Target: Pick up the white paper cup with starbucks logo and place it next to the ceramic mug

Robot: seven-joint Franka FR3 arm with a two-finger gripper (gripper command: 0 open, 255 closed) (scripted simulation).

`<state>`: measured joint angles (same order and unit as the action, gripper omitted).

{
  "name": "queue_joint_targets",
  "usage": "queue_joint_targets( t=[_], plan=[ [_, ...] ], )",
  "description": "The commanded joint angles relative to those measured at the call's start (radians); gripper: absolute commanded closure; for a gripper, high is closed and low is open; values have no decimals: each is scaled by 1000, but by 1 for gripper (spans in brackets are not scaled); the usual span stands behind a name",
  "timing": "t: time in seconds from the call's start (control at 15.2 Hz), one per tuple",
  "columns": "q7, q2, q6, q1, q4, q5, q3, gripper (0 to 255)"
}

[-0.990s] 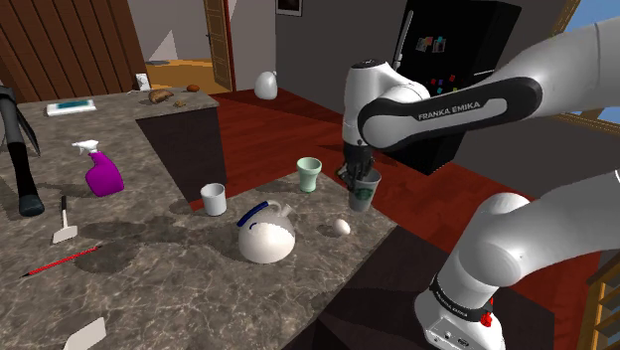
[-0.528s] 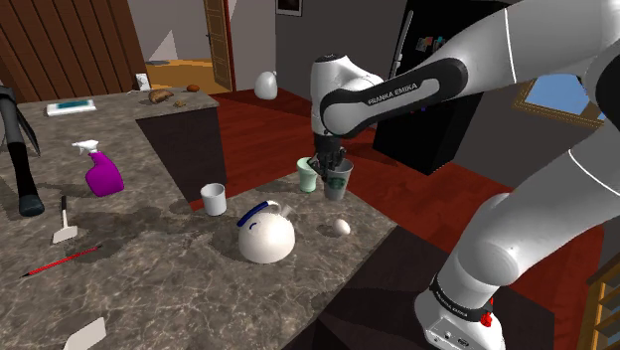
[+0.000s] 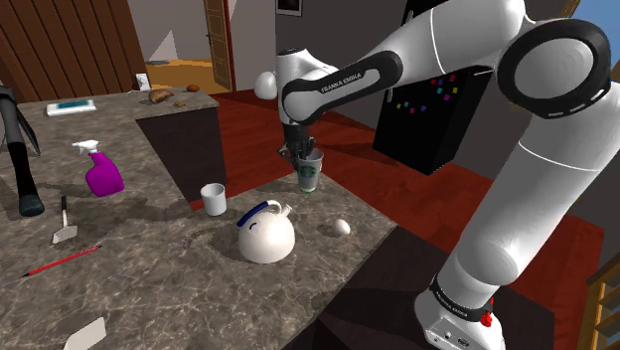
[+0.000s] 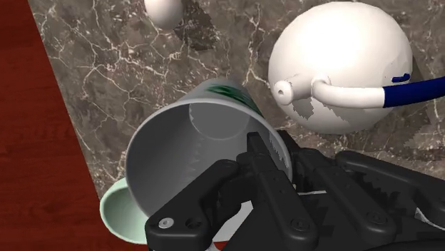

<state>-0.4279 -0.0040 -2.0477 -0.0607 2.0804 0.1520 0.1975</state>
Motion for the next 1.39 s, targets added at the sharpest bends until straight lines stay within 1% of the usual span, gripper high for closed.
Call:
queue_joint_targets(
  t=[0.0, 0.26, 0.53, 0.73, 0.86, 0.92, 1.32],
  plan=[
    [-16, 82, 26, 6, -105, 16, 6, 255],
    [-33, 245, 86, 22, -320, 47, 9, 255],
    [-40, 420, 170, 50, -574, 75, 5, 255],
    [-35, 572, 256, 79, -811, 93, -2, 255],
    [-24, 696, 336, 106, -1016, 104, -10, 255],
    [-22, 714, 348, 110, -1047, 105, -12, 255],
    [-35, 715, 269, 103, -966, 108, -13, 255]
  ],
)
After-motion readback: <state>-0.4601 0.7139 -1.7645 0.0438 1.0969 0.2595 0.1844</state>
